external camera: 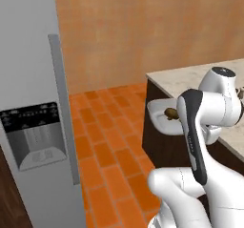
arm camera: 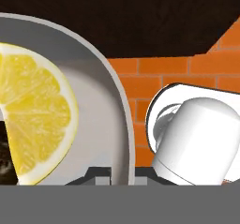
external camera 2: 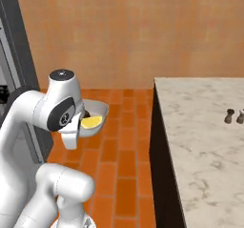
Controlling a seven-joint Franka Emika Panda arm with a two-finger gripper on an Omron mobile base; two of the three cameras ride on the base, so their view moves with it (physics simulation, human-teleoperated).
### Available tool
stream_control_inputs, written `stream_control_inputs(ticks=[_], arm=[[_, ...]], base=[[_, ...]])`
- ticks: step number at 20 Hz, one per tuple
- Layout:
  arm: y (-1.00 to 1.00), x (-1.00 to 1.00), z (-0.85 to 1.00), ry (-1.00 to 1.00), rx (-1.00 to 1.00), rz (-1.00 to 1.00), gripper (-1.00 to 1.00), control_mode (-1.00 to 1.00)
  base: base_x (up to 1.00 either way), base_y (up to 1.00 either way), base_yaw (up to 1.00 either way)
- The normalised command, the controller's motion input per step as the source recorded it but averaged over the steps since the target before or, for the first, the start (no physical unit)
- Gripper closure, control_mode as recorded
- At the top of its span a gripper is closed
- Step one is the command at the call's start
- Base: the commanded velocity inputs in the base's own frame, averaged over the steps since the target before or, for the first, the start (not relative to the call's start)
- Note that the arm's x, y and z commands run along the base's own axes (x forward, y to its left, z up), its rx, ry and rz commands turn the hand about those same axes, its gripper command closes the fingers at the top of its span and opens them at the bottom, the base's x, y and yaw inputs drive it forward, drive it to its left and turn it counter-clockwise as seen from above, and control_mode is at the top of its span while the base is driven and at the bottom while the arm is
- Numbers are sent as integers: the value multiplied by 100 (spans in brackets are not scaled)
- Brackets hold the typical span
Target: Take the meat container that has the steak and place it on the second highest rack of the freezer. Then take the vegetable container that has the mushroom and lemon wedge and place it on the highest rack of the freezer.
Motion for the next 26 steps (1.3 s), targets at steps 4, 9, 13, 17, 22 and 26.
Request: stream_control_inputs(ticks=[4,9,13,17,22,26], arm=[[0,0,0,0,0,0,100,100],[0,0,0,0,0,0,100,100],[0,0,0,0,0,0,100,100],[0,0,0,0,0,0,100,100],[0,0,0,0,0,0,100,100],[0,0,0,0,0,0,100,100]], base=[[99,-42,22],[100,-52,20],[100,-7,24],[100,0,28],[100,0,28],[100,0,32]])
